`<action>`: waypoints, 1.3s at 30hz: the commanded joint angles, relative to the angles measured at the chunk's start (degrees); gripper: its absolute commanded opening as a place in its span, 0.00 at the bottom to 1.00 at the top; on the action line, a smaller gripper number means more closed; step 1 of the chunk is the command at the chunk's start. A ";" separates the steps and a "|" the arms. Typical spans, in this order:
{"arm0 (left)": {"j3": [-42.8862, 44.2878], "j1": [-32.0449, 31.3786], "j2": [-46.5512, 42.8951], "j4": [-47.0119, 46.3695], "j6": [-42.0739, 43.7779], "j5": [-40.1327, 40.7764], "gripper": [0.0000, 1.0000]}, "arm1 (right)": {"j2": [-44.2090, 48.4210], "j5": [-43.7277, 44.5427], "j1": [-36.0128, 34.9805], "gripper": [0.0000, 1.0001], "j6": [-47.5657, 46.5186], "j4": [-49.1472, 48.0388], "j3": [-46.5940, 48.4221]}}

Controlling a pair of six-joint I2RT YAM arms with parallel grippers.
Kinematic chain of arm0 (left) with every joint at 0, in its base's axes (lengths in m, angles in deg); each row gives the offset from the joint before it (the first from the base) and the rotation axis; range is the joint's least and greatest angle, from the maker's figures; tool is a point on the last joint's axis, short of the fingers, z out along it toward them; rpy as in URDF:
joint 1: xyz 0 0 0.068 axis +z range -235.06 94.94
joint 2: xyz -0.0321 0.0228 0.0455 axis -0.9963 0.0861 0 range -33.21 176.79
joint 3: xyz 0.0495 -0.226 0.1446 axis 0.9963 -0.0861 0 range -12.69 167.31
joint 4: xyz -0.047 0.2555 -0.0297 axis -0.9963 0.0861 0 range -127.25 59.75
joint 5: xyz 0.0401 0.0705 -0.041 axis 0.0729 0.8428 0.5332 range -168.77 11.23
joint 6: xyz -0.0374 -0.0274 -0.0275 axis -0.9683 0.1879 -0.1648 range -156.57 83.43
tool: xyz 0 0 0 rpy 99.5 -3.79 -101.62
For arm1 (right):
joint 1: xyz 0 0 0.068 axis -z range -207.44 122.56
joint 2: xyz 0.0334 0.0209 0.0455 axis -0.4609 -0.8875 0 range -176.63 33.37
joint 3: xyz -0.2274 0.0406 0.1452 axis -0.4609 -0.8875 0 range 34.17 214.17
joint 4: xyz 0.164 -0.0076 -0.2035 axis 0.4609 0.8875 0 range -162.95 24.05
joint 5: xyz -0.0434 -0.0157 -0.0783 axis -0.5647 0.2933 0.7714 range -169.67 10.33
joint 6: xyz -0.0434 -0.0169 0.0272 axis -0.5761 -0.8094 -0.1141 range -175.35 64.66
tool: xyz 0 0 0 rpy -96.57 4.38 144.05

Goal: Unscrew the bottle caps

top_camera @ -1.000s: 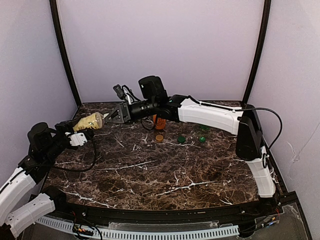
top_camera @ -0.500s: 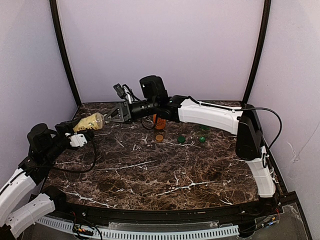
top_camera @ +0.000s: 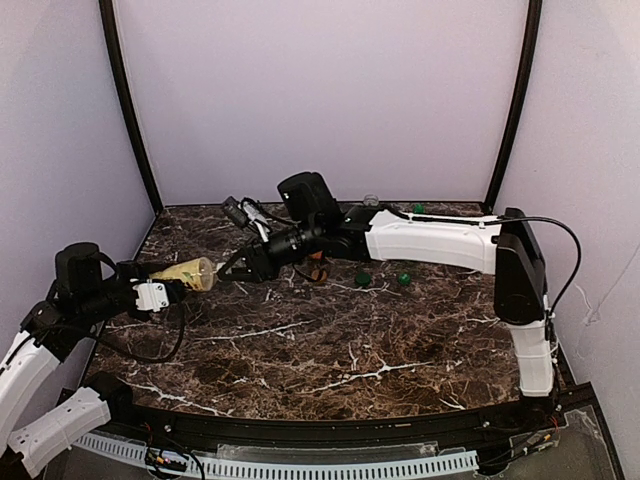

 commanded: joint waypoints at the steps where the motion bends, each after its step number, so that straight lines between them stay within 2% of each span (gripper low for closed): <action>1: 3.05 -1.38 0.30 15.19 -4.88 -20.05 0.04 | 7.61 6.33 -4.47 0.00 -31.15 -3.02 -6.30; 5: 4.57 -1.38 0.47 15.71 -9.90 -23.79 0.01 | 11.87 11.93 -8.78 0.00 -52.45 -3.90 -13.59; 8: 5.27 -1.38 0.72 15.63 -13.99 -25.90 0.01 | 13.74 14.02 -10.73 0.00 -64.23 -5.05 -17.98; 14: 5.30 -1.38 0.76 15.83 -18.25 -28.55 0.01 | 17.08 19.41 -12.96 0.00 -87.57 -15.65 -28.06; 22: 5.05 -1.39 0.80 15.30 -18.80 -28.45 0.01 | 16.41 24.28 -13.11 0.00 -103.21 -19.03 -30.48; 26: 4.90 -1.38 0.52 15.18 -18.76 -27.78 0.01 | 16.85 25.62 -13.18 0.00 -103.48 -26.54 -33.96; 27: 4.88 -1.38 0.51 15.18 -18.66 -27.64 0.01 | 17.03 26.02 -13.13 0.10 -102.49 -28.15 -34.49; 28: 4.88 -1.38 0.50 14.85 -18.69 -27.27 0.01 | 17.34 26.26 -13.11 0.29 -101.27 -30.80 -35.18; 29: 4.81 -1.38 0.49 14.67 -18.69 -27.07 0.01 | 17.69 26.39 -13.07 0.42 -100.11 -32.47 -35.83; 32: 4.54 -1.38 0.49 13.33 -19.02 -26.06 0.01 | 19.08 26.50 -12.94 0.64 -96.35 -34.95 -37.27; 34: 4.26 -1.38 0.43 12.81 -18.90 -25.31 0.01 | 20.24 26.53 -12.83 0.75 -93.21 -36.06 -38.20; 39: 3.70 -1.36 0.19 10.90 -19.14 -23.56 0.01 | 23.31 26.73 -12.23 0.86 -86.54 -38.77 -41.29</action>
